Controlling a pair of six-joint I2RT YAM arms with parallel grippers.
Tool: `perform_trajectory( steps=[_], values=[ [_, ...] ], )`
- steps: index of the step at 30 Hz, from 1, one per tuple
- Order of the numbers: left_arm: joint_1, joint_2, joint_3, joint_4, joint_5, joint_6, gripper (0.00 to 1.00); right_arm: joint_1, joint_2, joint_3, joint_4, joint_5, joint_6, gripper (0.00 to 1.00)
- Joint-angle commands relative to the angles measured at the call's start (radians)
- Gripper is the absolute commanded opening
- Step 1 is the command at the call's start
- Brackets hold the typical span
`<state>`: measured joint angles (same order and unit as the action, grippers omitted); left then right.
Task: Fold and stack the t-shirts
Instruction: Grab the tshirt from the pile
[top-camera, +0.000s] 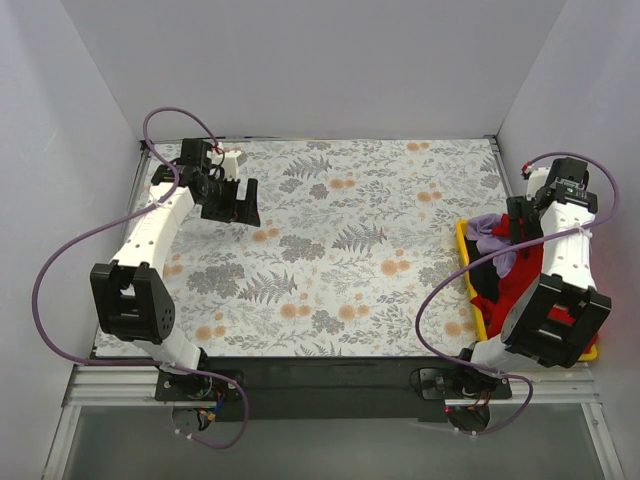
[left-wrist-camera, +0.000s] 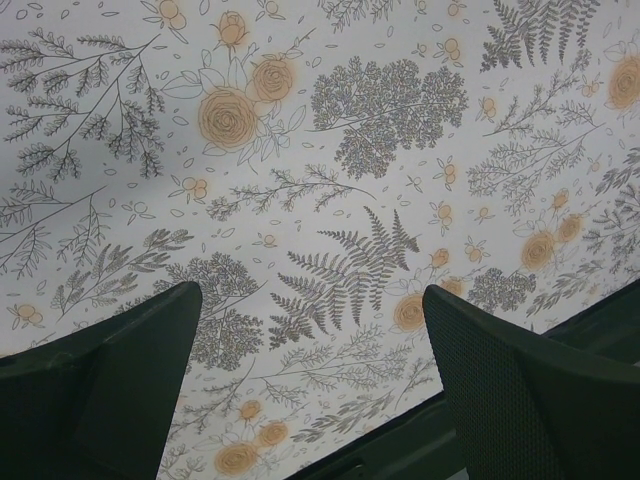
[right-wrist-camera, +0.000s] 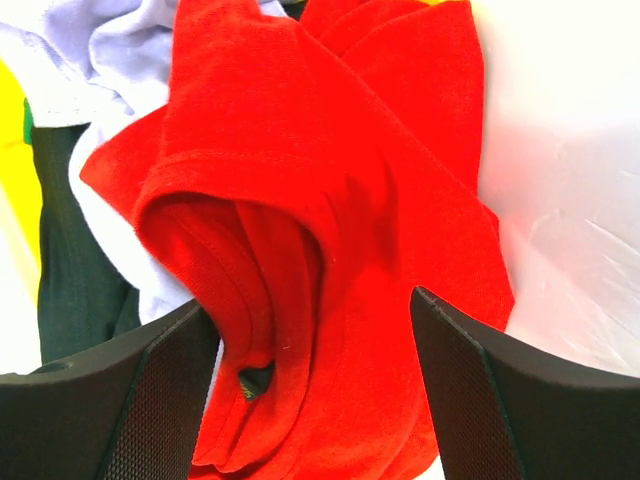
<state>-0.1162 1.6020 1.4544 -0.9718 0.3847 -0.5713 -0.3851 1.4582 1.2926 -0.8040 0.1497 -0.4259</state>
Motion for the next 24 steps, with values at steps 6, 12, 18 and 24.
perform_trajectory(
  steps=[6,12,18,24],
  values=[
    [-0.007,-0.002,0.043,0.004,0.014,-0.007,0.93,-0.034,0.022,0.039,0.02,-0.024,-0.022,0.8],
    [-0.008,-0.001,0.046,0.008,0.02,-0.01,0.93,-0.047,0.073,0.03,0.02,-0.035,-0.027,0.55],
    [-0.008,-0.008,0.035,0.01,0.022,-0.012,0.93,-0.051,0.038,0.045,0.011,-0.059,-0.03,0.01],
    [-0.008,-0.013,0.057,0.012,0.011,-0.007,0.93,-0.049,-0.071,0.128,-0.04,-0.116,-0.072,0.01]
  ],
)
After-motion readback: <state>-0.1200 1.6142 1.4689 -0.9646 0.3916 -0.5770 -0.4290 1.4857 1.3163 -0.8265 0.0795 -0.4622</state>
